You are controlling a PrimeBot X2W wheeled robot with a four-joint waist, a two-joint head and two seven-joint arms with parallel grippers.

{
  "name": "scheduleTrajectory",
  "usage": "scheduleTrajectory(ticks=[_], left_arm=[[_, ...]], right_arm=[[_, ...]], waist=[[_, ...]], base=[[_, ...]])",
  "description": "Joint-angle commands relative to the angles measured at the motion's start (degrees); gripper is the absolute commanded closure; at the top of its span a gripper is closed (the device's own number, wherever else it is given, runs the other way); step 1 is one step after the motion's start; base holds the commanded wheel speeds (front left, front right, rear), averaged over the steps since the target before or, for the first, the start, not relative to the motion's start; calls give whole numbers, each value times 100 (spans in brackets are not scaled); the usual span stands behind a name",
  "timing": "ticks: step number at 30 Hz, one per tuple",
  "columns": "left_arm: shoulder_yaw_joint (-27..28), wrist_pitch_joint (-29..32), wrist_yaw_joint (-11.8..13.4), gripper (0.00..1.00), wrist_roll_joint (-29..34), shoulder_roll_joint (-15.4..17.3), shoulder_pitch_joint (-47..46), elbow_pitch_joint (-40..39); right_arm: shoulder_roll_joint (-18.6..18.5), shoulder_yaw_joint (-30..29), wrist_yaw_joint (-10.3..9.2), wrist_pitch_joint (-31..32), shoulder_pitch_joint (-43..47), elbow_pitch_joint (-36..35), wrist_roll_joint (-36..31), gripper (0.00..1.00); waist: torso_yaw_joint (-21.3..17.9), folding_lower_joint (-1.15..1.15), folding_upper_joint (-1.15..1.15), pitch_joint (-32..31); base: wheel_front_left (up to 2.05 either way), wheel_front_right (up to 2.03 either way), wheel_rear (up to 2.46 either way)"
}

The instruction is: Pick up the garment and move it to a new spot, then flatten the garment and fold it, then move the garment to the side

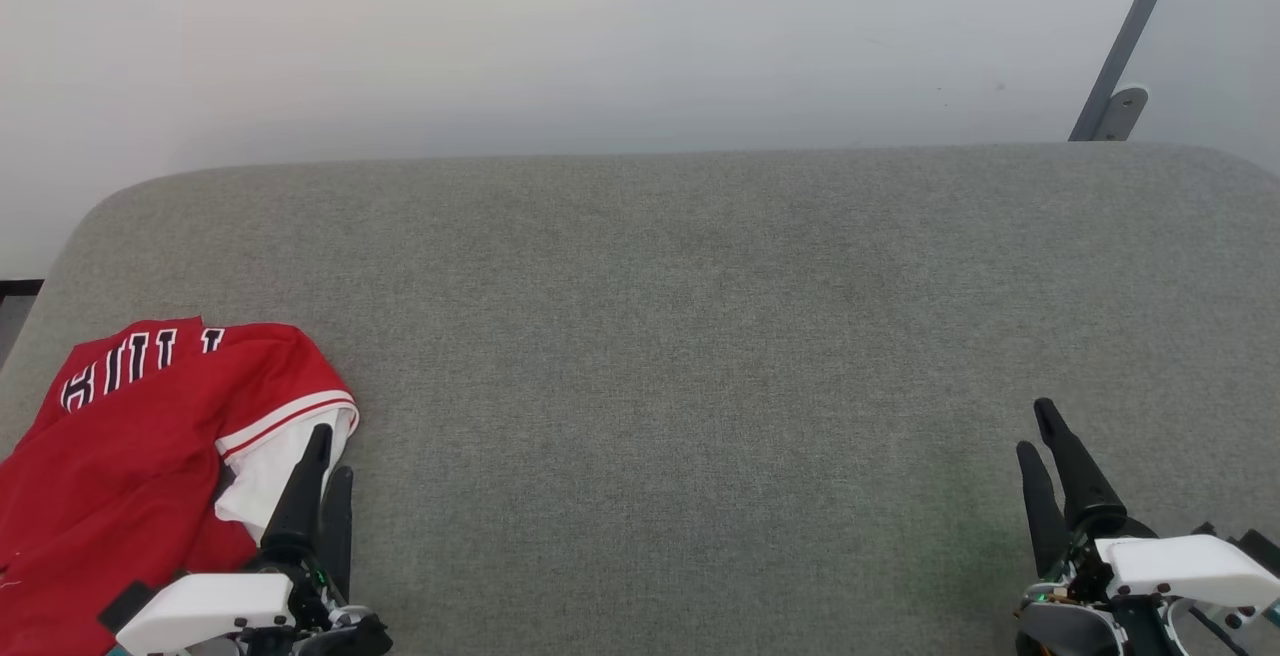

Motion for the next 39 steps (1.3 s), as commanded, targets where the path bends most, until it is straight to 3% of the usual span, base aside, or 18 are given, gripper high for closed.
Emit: scheduleTrajectory(ticks=[1, 10, 26, 39], left_arm=[[-16, -24, 26, 0, -9, 27, -114, -127], [-210, -277, 217, 0, 331, 170, -96, -304], [-711, -727, 660, 0, 1962, 696, -182, -393], [-901, -977, 675, 0, 3057, 903, -226, -377]], right_arm=[[-22, 6, 6, -39, -125, -133, -47, 0], [-136, 163, 6, -244, -143, -213, -673, 0], [-370, 320, 8, -374, -236, -250, -2524, 0], [-513, 476, 8, -447, -329, -280, -3525, 0]], waist=[[-1, 0, 0, 0], [-9, 0, 0, -6], [-24, 0, 0, -31], [-37, 0, 0, -40]], base=[[0, 0, 0], [0, 0, 0], [0, 0, 0], [0, 0, 0]])
